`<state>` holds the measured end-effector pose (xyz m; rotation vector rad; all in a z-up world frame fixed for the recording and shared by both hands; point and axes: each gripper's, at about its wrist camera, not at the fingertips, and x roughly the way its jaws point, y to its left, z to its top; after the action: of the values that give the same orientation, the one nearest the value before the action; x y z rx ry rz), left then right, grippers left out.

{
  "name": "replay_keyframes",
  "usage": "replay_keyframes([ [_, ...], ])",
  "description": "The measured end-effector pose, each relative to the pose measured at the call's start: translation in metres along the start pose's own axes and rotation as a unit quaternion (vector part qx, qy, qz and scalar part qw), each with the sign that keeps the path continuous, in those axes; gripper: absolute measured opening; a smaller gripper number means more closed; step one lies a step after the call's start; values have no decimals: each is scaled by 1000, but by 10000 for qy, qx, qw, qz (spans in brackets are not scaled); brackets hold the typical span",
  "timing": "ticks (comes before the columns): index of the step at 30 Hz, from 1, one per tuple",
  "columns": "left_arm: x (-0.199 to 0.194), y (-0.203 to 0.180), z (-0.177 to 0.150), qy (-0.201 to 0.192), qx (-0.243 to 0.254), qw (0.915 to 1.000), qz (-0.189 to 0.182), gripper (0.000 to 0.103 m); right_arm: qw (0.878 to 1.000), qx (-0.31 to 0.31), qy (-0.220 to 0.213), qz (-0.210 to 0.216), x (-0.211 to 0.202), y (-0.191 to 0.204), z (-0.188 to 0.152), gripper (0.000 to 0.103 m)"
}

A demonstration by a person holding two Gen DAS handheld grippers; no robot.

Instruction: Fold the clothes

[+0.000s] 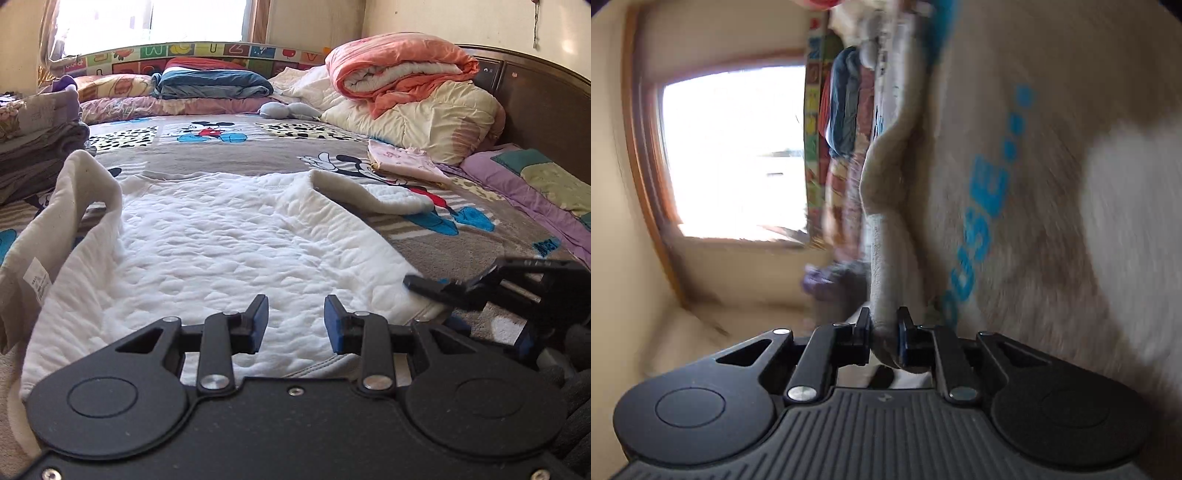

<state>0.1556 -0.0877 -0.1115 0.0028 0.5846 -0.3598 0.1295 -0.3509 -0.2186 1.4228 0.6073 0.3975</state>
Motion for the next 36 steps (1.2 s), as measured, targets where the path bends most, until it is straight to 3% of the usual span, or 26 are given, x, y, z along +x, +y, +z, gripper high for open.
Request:
replay_keyframes([
  [2, 11, -2, -6, 170, 29, 9998, -16, 32, 9961, 825, 2, 324, -2, -20, -2, 15],
  [4, 19, -5, -13, 280, 147, 9995, 22, 34, 9945, 980, 57, 354, -2, -24, -2, 13],
  [6, 20, -8, -16, 273, 318, 9991, 70, 34, 9979, 619, 131, 144, -6, -17, -2, 13],
  [8, 13, -6, -14, 279, 344, 9990, -1, 36, 9995, -32, 148, -287, -17, -1, -4, 20],
  [10, 6, -3, -12, 285, 369, 9989, -73, 42, 9945, -758, -18, -729, -35, 17, -7, 24],
  [12, -2, 16, -10, 227, -63, 9997, -47, 43, 9825, -1498, -283, -1075, -49, 35, -6, 25],
  [15, -15, 48, -9, 126, -803, 9967, 13, 43, 9511, -2643, -782, -1393, -56, 66, -1, 28],
  [18, -27, 79, -7, 25, -1538, 9881, 72, 43, 9256, -3471, -911, -1202, -45, 91, 1, 35],
  [21, -40, 111, -6, -77, -2265, 9739, 131, 43, 9091, -3998, -657, -973, -19, 107, -9, 35],
  [26, -61, 165, -3, -245, -3446, 9381, 228, 48, 8928, -4425, 165, -829, 33, 114, -45, 36],
  [30, -71, 205, -11, -364, -4302, 9017, 221, 49, 8932, -4362, 675, -856, 65, 107, -67, 44],
  [33, -73, 228, -28, -568, -5155, 8538, -464, 54, 8871, -4421, 879, -996, 82, 102, -78, 45],
  [36, -71, 238, -45, -763, -5993, 7893, -1093, 64, 8868, -4389, 965, -1077, 92, 97, -84, 46],
])
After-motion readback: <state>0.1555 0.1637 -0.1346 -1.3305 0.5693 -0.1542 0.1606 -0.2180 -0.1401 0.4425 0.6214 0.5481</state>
